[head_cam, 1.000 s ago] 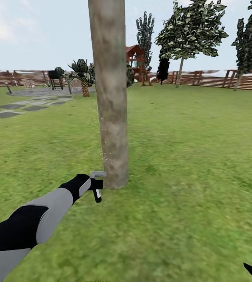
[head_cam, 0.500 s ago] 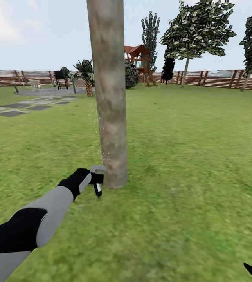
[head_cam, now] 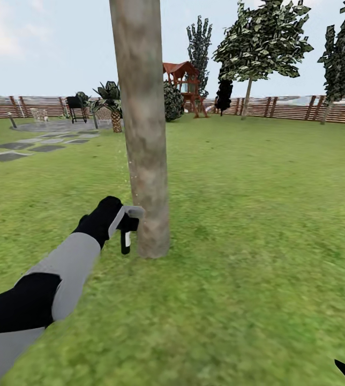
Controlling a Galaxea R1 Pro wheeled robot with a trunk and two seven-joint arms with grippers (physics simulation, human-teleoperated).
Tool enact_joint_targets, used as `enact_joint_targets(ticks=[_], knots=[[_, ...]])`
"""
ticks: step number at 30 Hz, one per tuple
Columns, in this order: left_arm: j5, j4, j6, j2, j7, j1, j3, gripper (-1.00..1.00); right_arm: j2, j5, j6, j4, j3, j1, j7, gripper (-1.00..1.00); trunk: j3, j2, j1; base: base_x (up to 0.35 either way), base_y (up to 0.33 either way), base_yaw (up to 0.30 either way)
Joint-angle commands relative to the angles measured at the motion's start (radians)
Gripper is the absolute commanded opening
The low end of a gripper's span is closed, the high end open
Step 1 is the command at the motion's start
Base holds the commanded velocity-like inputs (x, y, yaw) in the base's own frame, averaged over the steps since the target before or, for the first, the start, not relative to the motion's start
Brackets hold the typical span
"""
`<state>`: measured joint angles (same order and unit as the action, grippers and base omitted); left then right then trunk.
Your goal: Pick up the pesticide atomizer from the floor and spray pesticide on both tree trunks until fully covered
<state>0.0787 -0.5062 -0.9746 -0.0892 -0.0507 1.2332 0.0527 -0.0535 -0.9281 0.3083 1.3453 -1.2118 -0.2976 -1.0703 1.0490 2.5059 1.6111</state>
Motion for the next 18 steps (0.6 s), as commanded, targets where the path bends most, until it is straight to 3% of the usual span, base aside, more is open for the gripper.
enact_joint_targets(ticks=[1,7,14,18], knots=[[-0.001,0.0,-0.006,0.0,0.0,0.023,0.001,-1.0,0.0,0.0,0.0,0.0,0.0,0.0,0.0,1.0,0.0,0.0,0.0,0.0,0.0,-0.016],[-0.003,0.004,-0.013,-0.001,0.0,0.131,0.003,-1.0,0.0,0.0,0.0,0.0,0.0,0.0,0.0,1.0,-0.002,0.0,0.0,0.0,0.0,-0.165],[0.004,0.018,-0.021,-0.001,0.001,0.241,0.004,-1.0,0.0,0.0,0.0,0.0,0.0,0.0,0.001,1.0,-0.002,0.0,0.0,0.0,0.0,-0.015],[0.009,0.072,-0.021,-0.001,0.0,0.314,0.005,-1.0,0.0,0.0,0.0,0.0,0.0,0.001,0.001,1.0,-0.002,0.0,0.0,0.0,0.0,0.0]])
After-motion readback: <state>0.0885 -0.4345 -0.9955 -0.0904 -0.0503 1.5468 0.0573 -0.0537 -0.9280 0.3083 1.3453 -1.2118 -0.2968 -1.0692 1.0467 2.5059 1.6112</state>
